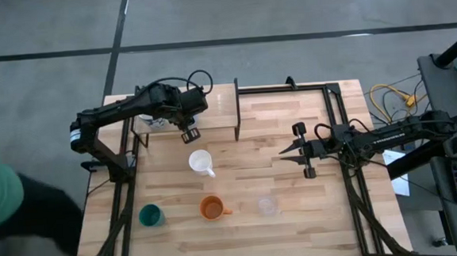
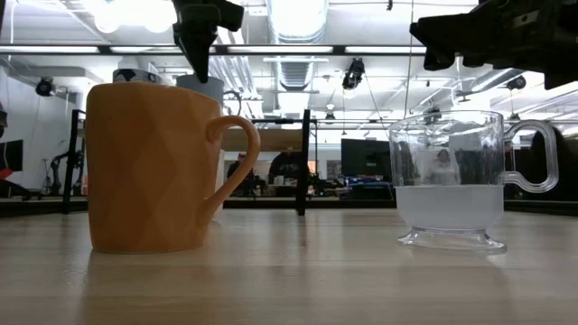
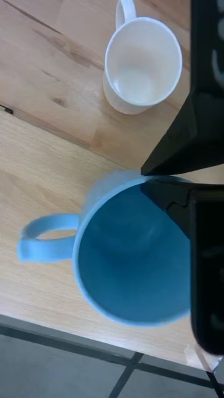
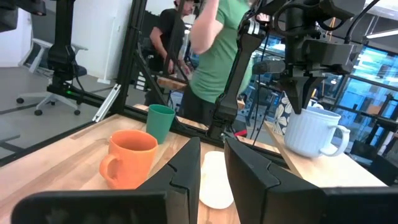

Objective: Stack small to large cups/mugs on shelf
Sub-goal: Put the blue mug on the shelf

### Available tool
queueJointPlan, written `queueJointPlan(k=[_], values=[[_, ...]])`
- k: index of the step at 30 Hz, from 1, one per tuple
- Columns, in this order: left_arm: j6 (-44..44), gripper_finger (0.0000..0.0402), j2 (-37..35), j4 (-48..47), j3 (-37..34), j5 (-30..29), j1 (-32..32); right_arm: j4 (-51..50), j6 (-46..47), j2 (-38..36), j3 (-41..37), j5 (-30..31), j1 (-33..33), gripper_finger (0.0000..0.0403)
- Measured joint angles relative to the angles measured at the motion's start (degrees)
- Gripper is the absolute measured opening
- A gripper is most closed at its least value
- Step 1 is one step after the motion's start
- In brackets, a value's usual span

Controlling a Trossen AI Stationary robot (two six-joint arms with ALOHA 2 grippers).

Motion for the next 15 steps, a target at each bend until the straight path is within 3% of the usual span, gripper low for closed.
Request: queueJointPlan(k=[15], values=[[-0.04,0.0064,0.02,-0.02,0.76,0.00,-0.02,0.02,-0.23,0.00,0.00,-0.02,0.00,0.0068]])
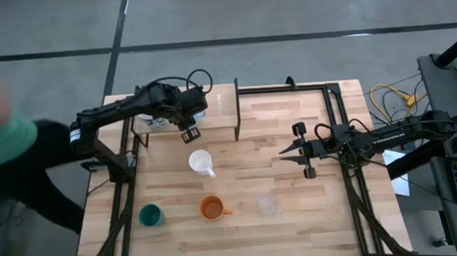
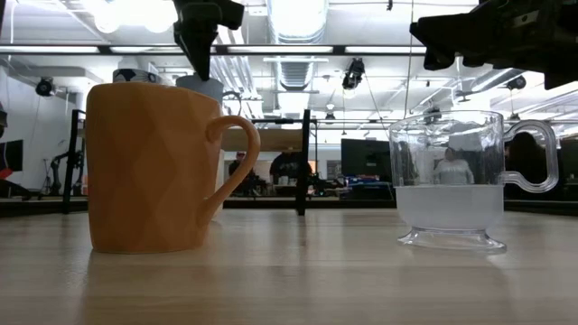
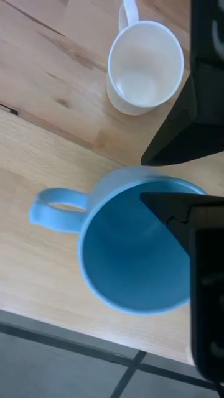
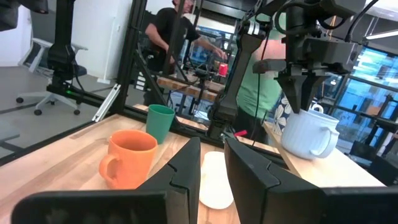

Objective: Stack small to large cups/mugs on shelf
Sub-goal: Put the blue mug on the shelf, then put the green mug on the shelf

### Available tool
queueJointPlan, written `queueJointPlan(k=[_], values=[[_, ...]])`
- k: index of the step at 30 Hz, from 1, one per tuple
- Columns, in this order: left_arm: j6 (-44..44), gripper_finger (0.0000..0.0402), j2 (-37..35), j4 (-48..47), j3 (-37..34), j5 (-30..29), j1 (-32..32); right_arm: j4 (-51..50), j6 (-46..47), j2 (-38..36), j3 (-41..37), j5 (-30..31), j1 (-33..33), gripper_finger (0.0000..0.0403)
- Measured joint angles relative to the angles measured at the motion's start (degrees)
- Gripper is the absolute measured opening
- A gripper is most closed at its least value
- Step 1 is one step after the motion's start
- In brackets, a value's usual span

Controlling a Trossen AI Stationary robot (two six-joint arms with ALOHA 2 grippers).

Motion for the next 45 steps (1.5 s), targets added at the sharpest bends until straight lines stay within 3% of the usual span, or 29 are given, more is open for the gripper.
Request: queueJointPlan(k=[18,25,40,45], values=[[0.02,0.0064,-1.00,-0.55,4.04,0.01,-0.06,0.53,-0.17,-0.02,0.00,0.00,0.02,0.0068],[-2.80,0.0064,-2.28,0.40,8.30,8.24,-1.43,0.76,-0.55,-0.02,0.00,0.02,0.00,0.0068],[-14.89,0.0064,-4.07,4.68,6.80,9.71,-23.73,3.46,-0.47,0.00,0.51,0.02,0.00,0.0068],[-20.95,0.0063,-4.04,5.15,4.50,7.63,-30.49,3.22,0.90,0.00,1.54,0.02,0.02,0.0068]])
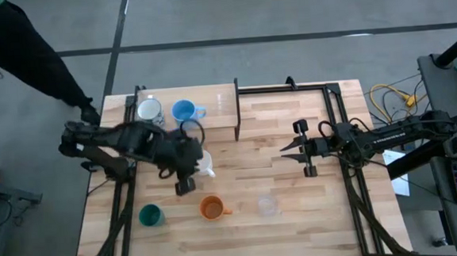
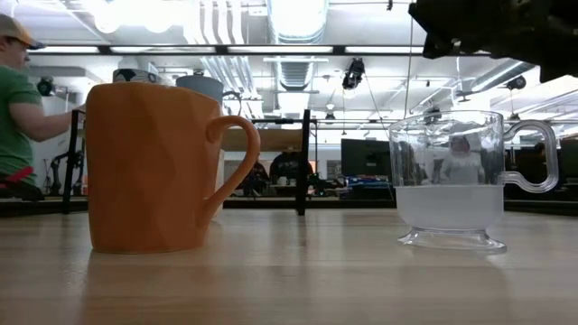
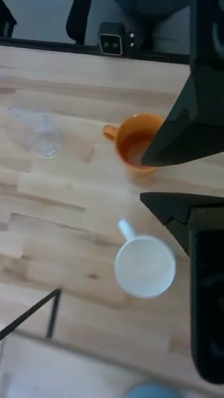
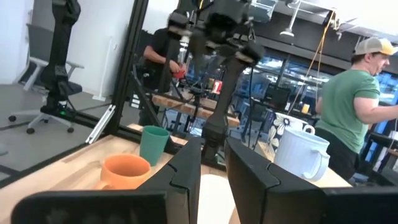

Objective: Stack small to large cups/mugs on shelf
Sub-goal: Put the green mug on the shelf

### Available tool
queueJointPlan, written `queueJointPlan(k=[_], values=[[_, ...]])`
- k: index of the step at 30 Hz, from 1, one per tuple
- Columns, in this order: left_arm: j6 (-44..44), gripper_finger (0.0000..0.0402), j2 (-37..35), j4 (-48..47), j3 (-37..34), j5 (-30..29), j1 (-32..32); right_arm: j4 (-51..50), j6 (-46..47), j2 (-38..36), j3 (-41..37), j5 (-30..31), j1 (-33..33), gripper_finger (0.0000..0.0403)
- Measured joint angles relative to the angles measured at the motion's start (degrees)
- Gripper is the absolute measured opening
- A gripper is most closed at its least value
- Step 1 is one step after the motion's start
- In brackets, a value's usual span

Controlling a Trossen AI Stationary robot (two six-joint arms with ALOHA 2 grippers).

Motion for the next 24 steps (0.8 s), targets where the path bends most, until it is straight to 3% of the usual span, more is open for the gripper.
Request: queueJointPlan(k=[13,24], values=[[-22.05,0.0063,1.09,0.91,-9.30,-0.48,-13.58,-1.16,-1.21,0.20,2.11,0.00,0.00,0.0068],[-45.69,0.0063,1.14,0.91,-13.83,3.02,-22.79,-1.19,-4.62,0.22,3.70,0.00,0.00,0.0068]])
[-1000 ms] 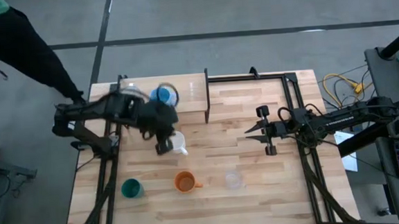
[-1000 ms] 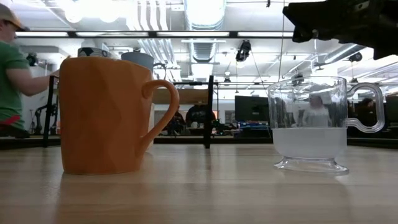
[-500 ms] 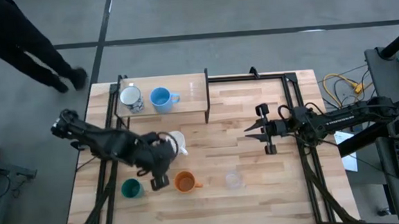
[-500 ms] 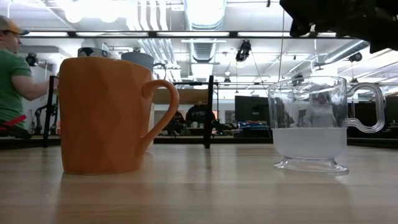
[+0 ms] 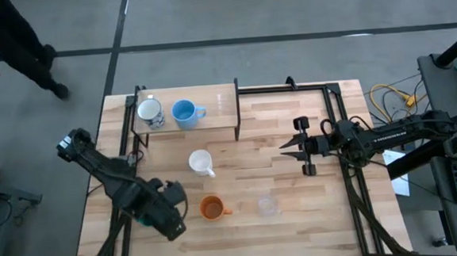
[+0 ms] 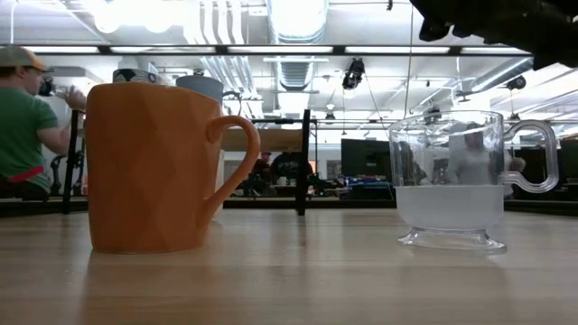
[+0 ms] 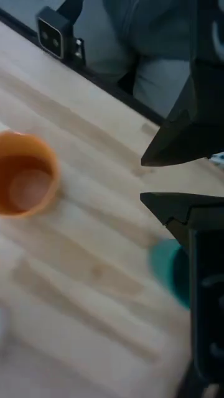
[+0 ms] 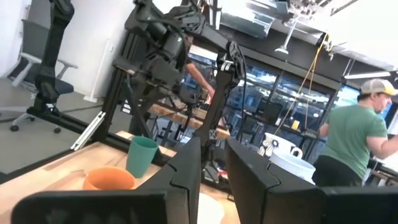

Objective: Stack small to large cups/mugs on shelf
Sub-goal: Put the green mug on the shelf

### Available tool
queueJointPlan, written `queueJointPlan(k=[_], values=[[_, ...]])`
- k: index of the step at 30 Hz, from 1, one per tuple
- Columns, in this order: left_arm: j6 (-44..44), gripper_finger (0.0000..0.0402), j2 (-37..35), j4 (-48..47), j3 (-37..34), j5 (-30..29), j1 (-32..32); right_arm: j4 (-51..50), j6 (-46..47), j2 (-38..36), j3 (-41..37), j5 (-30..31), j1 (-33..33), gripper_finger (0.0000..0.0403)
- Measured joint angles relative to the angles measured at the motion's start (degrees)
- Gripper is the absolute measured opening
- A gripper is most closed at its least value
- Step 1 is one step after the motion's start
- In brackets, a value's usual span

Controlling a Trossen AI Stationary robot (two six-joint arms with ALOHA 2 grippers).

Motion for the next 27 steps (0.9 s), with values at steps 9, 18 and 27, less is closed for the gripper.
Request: queueJointPlan(k=[9,18,27], values=[[-16.32,0.0063,0.00,-0.09,-1.57,7.63,-4.27,-0.11,-1.69,0.31,1.27,-0.24,0.00,0.0068],[-26.48,0.0063,0.00,0.03,-3.29,8.74,-4.71,-0.26,-2.77,0.33,2.10,-0.26,0.00,0.0068],[-30.89,0.0063,0.02,0.50,-9.31,10.63,-5.49,-0.35,-2.97,0.31,2.10,-0.26,0.00,0.0068]])
